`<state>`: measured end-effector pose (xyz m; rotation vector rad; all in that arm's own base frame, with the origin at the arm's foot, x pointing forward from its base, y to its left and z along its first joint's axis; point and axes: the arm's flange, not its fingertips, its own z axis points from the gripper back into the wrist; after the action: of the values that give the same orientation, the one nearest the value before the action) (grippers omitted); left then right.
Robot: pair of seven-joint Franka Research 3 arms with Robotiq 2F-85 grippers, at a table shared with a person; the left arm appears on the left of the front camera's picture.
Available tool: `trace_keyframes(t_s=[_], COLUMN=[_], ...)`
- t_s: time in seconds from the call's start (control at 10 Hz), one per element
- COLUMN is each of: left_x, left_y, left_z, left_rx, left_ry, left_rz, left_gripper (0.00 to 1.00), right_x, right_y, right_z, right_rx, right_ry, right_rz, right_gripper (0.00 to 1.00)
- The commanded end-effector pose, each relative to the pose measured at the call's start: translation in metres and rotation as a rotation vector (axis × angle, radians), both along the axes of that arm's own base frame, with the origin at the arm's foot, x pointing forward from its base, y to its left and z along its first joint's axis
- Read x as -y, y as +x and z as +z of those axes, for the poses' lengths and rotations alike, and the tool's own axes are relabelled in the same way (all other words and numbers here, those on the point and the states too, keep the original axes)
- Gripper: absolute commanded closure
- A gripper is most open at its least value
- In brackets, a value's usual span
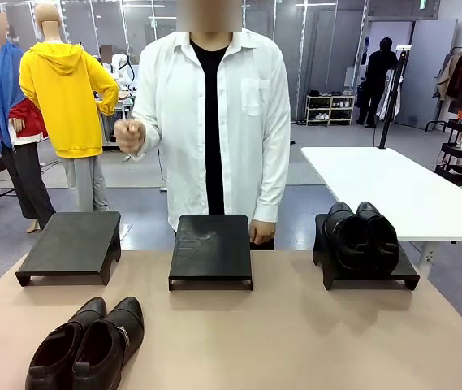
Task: Place the shoes on the stand as instructed by the person.
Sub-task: Pick up another pair of Shoes and place it on the Shoes Stand indicated by the person.
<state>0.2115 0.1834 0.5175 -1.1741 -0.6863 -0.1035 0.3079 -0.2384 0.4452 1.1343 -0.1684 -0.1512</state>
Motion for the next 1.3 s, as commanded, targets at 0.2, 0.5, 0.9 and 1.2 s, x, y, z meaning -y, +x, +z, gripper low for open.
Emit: trace_keyframes(t_s=[0.2, 0.5, 0.9, 1.2], left_x=[-0.0018, -0.0018, -0.0018, -0.0018], left_y=[0.0010, 0.0010, 0.0010, 0.0010], left_z=[0.0031, 0.0031, 0.0031, 0.0031], left_rx=[0.025, 0.025, 0.025, 0.025], left_ry=[-0.008, -0.008, -0.008, -0.008], left_rz=[-0.011, -0.011, -0.011, -0.011], left_gripper=[0.00, 0.00, 0.00, 0.00], right_x=[0.0003, 0.0003, 0.0003, 0.0003], right_y=[-0.0025, -0.0025, -0.0025, -0.0025], right_z=[0.0012, 0.0012, 0.0012, 0.0012], right_rx=[0.001, 0.001, 0.001, 0.001], right_ry=[-0.023, -0.023, -0.023, -0.023], right_rz=[0.006, 0.006, 0.006, 0.006], right_gripper=[0.09, 0.09, 0.09, 0.09])
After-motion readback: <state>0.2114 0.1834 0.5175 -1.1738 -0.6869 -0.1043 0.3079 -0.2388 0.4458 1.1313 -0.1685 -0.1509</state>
